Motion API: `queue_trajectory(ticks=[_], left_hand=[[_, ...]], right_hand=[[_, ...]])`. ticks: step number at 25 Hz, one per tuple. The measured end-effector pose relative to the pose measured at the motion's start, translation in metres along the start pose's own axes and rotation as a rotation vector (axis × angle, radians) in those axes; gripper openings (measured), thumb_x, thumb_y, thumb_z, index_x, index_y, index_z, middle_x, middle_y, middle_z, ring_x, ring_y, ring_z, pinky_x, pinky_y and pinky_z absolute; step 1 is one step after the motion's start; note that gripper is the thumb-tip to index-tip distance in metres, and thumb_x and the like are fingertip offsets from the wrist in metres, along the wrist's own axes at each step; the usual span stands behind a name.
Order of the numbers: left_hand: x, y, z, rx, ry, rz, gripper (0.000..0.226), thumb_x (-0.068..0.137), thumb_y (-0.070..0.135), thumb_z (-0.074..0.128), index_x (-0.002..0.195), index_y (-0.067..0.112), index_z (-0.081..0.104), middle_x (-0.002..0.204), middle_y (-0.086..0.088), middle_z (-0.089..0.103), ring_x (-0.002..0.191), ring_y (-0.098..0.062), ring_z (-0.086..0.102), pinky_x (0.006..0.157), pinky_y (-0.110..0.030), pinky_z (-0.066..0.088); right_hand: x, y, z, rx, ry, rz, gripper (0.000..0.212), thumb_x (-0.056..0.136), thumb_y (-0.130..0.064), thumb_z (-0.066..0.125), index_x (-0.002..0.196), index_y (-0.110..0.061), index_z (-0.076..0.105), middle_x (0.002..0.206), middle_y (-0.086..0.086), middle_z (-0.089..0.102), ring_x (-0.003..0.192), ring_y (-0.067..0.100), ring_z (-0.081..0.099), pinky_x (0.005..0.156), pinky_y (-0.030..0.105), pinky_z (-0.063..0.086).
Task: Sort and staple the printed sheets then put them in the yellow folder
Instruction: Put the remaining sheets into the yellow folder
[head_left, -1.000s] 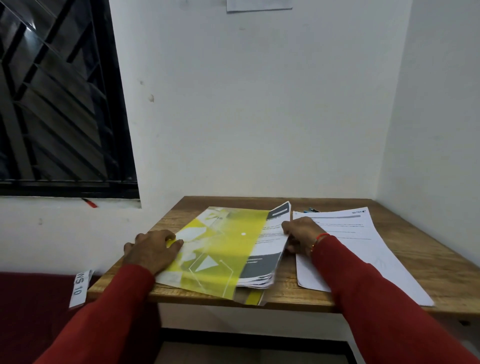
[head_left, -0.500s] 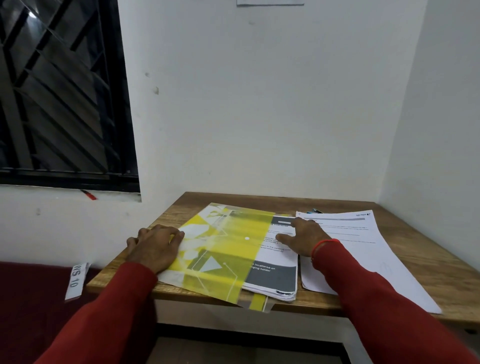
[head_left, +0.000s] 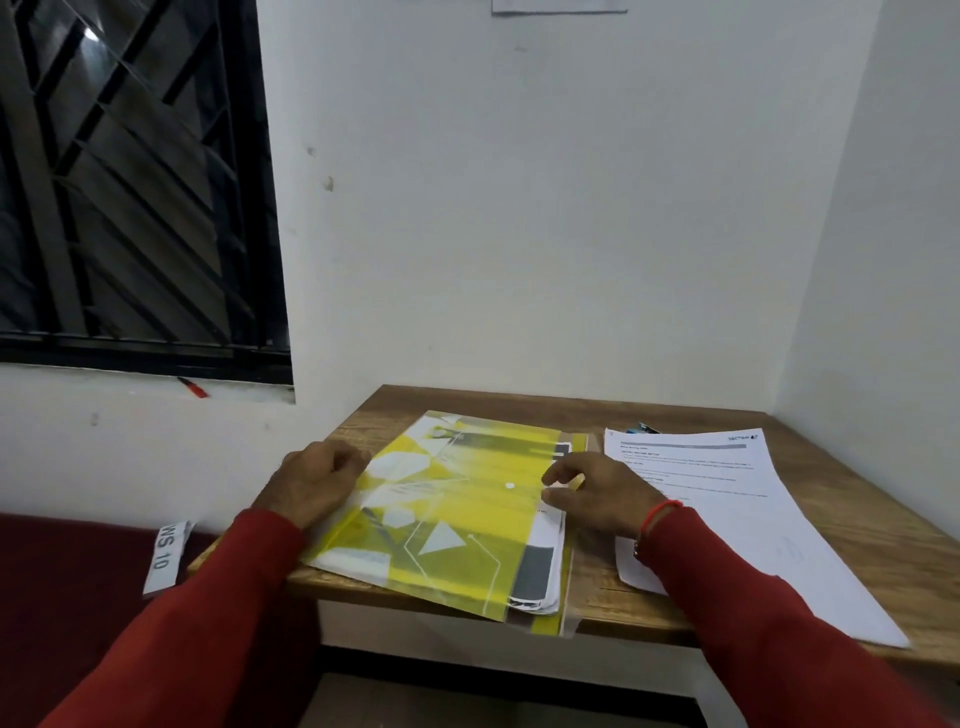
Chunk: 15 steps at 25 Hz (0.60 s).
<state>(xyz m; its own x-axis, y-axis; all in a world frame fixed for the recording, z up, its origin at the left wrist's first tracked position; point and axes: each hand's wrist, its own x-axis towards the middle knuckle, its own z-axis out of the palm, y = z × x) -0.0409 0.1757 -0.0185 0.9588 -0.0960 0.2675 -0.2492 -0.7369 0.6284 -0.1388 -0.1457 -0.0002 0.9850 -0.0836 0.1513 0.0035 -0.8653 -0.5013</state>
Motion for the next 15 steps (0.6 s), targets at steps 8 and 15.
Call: queue_trajectory(ticks=[8, 15], left_hand=[[0.006, -0.021, 0.008, -0.005, -0.121, 0.062, 0.017, 0.098, 0.034, 0.057, 0.1, 0.048, 0.067, 0.112, 0.008, 0.07, 0.123, -0.023, 0.053, 0.108, -0.042, 0.041], [0.007, -0.018, 0.007, -0.031, -0.081, 0.059, 0.021, 0.099, 0.026, 0.059, 0.112, 0.035, 0.071, 0.122, 0.0, 0.068, 0.11, -0.014, 0.056, 0.1, -0.031, 0.041]], right_hand=[[-0.014, 0.019, 0.004, -0.275, -0.148, -0.024, 0.052, 0.098, -0.054, 0.043, 0.145, -0.032, 0.041, 0.135, 0.006, 0.052, 0.122, 0.025, 0.053, 0.104, 0.034, 0.04], [-0.014, 0.025, 0.007, -0.297, -0.101, 0.044, 0.053, 0.099, -0.055, 0.037, 0.146, -0.032, 0.037, 0.133, 0.009, 0.052, 0.122, 0.027, 0.052, 0.102, 0.038, 0.041]])
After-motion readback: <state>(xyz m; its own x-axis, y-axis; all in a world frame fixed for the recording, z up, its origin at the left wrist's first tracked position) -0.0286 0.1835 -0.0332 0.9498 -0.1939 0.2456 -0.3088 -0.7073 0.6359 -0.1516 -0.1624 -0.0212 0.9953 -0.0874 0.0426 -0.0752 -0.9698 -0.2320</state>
